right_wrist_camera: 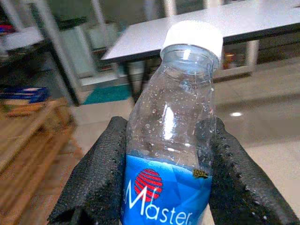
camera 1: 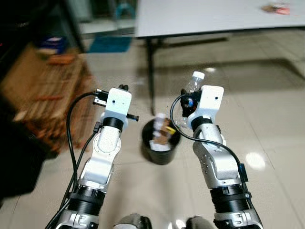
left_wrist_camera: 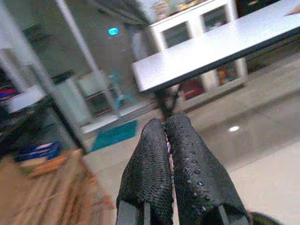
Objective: Picking trash to rubbish bin
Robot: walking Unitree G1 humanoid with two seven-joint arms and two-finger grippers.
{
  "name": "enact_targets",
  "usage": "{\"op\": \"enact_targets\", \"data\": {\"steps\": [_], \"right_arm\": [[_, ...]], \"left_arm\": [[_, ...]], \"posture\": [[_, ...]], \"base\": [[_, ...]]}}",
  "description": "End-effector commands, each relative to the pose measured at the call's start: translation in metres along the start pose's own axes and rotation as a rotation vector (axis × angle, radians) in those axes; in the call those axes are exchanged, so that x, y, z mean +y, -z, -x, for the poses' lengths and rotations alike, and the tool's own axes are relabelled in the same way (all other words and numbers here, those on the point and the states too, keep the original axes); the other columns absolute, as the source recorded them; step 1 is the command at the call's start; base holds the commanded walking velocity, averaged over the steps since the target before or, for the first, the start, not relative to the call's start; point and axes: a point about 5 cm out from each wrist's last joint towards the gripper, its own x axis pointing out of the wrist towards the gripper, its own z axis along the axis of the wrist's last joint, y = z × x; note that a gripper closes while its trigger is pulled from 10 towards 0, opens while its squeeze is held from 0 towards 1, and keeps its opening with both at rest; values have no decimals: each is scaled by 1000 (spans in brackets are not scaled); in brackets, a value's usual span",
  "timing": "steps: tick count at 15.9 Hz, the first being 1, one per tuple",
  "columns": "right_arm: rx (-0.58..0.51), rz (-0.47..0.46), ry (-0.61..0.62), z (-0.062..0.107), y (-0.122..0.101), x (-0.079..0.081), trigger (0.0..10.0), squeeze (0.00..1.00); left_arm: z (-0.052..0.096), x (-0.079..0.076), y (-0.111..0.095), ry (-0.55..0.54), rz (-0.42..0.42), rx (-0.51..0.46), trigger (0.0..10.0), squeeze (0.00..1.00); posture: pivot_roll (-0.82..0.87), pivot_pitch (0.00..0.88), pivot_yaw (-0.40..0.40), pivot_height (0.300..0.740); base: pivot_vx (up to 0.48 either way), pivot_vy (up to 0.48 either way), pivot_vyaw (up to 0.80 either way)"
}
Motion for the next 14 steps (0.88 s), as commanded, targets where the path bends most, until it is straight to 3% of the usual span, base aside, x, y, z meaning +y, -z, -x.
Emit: {"op": "enact_targets", "data": {"steps": [1,9,14], "right_arm": [[7,9,-11,0,0,2,10000,0],[1,19,33,-2,-2,-5,10000,0],[6,29,35,-2,-1,-5,10000,0]], "left_arm": [[1,2,1,1,-5,10,10000,0],[0,4,2,-7,-11,22,10000,0],[0,3,3,-8,-19,36,10000,0]], "posture": [[15,123,83,720],[15,139,81,720],[17,146,80,720]], "base": [[0,0,-775],[0,0,0],[332,0,0]]}}
